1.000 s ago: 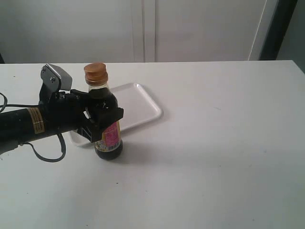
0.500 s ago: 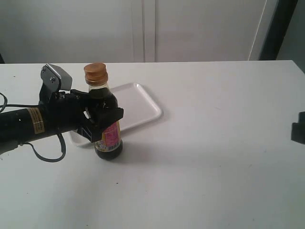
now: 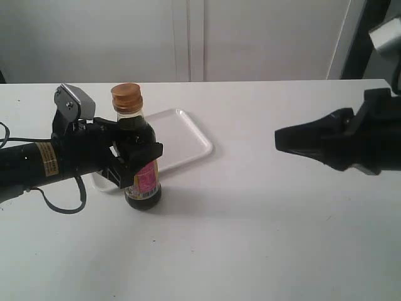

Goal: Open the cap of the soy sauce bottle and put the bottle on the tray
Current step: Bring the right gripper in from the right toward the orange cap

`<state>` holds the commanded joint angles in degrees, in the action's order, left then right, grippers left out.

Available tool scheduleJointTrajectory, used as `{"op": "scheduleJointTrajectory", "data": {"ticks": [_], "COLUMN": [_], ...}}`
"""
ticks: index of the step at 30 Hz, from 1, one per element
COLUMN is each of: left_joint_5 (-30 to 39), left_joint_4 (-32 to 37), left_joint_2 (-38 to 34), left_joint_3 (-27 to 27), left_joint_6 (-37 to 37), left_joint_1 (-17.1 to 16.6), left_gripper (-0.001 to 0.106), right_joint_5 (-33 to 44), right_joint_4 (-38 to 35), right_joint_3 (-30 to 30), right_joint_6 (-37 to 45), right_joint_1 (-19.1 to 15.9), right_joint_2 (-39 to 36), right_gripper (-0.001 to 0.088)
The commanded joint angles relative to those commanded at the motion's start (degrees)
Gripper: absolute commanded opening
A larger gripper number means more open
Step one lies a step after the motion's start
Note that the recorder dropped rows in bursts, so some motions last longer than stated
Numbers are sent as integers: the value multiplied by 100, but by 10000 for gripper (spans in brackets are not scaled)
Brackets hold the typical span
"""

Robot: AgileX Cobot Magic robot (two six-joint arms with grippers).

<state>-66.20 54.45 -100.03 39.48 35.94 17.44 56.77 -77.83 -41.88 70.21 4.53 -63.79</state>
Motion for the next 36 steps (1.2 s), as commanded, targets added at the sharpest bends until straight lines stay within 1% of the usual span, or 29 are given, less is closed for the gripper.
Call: {"op": "scheduleJointTrajectory", "data": {"ticks": [3, 7, 15, 18, 22, 23, 26, 30, 36], "left_joint_5": [0, 0, 0, 0, 0, 0, 0, 11, 11], "left_joint_4": [24, 36, 36, 99, 144, 166, 176, 176, 176], "left_joint_2": [0, 0, 0, 0, 0, 0, 0, 0, 0], "left_joint_3": [0, 0, 0, 0, 0, 0, 0, 0, 0], "left_joint_6": [0, 0, 0, -53, -149, -149, -149, -149, -149], "left_joint_1": [0, 0, 0, 0, 0, 0, 0, 0, 0], "left_gripper": [0, 0, 0, 0, 0, 0, 0, 0, 0], "right_joint_5": [79, 35, 35, 35, 35, 35, 35, 47, 47], "right_joint_4": [-132, -311, -528, -795, -807, -806, -958, -984, -1012], "right_joint_3": [-241, -560, -1158, -1389, -1603, -1725, -2004, -2352, -2588], "right_joint_6": [152, 152, 152, 152, 152, 152, 152, 77, 8], "right_joint_1": [211, 525, 1151, 1586, 1840, 1962, 2139, 2330, 2370], "right_joint_2": [-260, -581, -1475, -1981, -2397, -2574, -2893, -3245, -3601], "right_gripper": [0, 0, 0, 0, 0, 0, 0, 0, 0]}}
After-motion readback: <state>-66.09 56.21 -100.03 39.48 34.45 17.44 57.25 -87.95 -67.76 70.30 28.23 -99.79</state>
